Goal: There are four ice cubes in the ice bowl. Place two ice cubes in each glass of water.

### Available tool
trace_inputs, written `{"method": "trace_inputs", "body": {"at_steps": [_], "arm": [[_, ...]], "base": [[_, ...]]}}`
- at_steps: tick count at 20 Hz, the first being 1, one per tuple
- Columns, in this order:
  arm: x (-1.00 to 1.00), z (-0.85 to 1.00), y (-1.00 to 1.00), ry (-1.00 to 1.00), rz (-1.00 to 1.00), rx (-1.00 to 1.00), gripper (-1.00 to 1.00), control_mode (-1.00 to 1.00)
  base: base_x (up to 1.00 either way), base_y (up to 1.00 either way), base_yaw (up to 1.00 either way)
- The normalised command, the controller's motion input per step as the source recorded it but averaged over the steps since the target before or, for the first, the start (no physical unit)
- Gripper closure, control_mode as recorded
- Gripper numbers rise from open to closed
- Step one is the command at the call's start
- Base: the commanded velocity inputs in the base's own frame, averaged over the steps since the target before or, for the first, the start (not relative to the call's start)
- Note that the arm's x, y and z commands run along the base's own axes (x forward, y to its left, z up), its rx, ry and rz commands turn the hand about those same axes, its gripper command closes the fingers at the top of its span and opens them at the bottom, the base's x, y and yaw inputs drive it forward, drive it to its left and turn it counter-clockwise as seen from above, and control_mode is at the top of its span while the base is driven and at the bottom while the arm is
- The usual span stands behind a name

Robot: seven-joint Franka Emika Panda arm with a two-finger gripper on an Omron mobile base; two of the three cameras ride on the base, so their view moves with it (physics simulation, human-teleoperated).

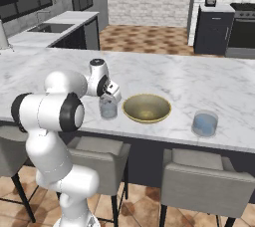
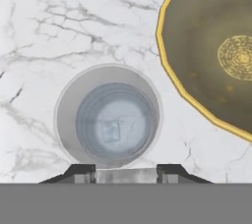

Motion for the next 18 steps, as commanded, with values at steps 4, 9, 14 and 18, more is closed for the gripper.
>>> {"method": "trace_inputs", "body": {"at_steps": [4, 9, 14, 18], "arm": [[0.03, -0.13, 0.0, 0.0, 0.0, 0.0, 1.0, -1.0], [0.05, -0.11, 0.0, 0.0, 0.0, 0.0, 1.0, -1.0], [0.06, -0.08, 0.0, 0.0, 0.0, 0.0, 1.0, -1.0], [0.07, -0.03, 0.0, 0.0, 0.0, 0.0, 1.0, -1.0]], "base": [[0.0, 0.0, 0.0], [0.0, 0.0, 0.0], [0.0, 0.0, 0.0], [0.0, 0.0, 0.0]]}}
